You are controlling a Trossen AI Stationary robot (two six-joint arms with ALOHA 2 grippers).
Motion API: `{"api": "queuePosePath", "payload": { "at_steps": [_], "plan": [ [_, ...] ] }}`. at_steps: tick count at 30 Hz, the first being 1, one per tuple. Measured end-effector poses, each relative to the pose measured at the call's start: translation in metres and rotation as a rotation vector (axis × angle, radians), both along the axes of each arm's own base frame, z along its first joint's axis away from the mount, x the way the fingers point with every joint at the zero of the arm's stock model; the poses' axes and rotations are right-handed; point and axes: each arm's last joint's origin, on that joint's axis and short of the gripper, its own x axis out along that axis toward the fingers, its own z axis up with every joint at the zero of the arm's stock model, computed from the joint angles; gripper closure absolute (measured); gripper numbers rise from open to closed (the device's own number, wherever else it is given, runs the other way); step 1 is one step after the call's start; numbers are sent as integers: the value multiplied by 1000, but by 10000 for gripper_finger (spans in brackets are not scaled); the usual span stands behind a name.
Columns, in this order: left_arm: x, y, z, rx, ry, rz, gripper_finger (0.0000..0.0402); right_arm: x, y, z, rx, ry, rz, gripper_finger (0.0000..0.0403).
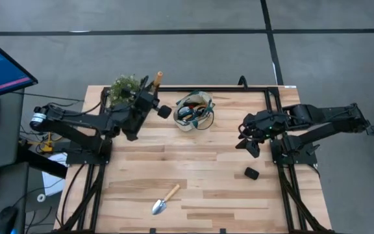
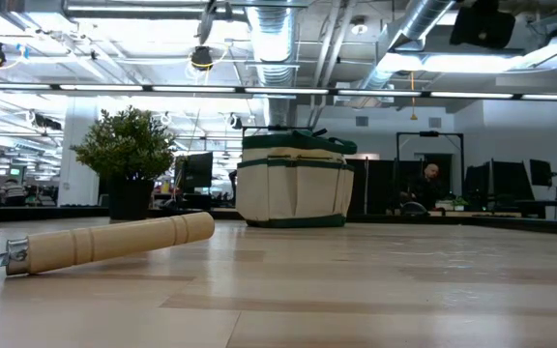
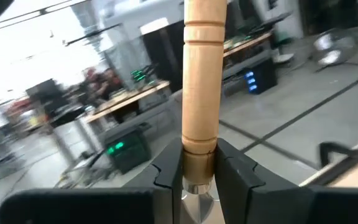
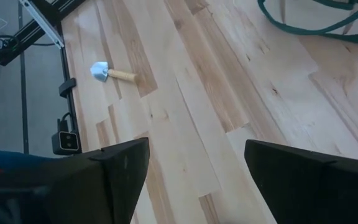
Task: Pick & Place Garden tools in Gardening bag
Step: Put the brown trowel into the light brown gardening bag
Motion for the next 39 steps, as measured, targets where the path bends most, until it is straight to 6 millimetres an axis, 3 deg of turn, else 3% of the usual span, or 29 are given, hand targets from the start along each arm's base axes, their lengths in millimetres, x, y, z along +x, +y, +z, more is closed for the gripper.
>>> {"api": "queuePosePath", "payload": {
  "at_steps": [7, 16, 22, 28, 33, 39],
  "plan": [
    [-2, 6, 34, 129, -178, -327, 332, 1, -4, 0, -4, 0, -22, 147],
    [-15, 2, 84, 306, -461, -1006, 336, 1, -5, 0, -6, 0, -22, 147],
    [-21, -3, 92, 370, -464, -1533, 336, 1, -5, 0, -17, -2, -20, 147],
    [-20, -10, 88, 301, -402, -1882, 336, 1, -5, 0, -38, -5, -24, 147],
    [-5, -9, 72, 84, -301, -1913, 336, 1, -5, 0, -38, -4, -24, 147],
    [29, 14, 40, -165, -178, -1480, 336, 1, -5, 0, -37, -5, -24, 147]
  ]
}}
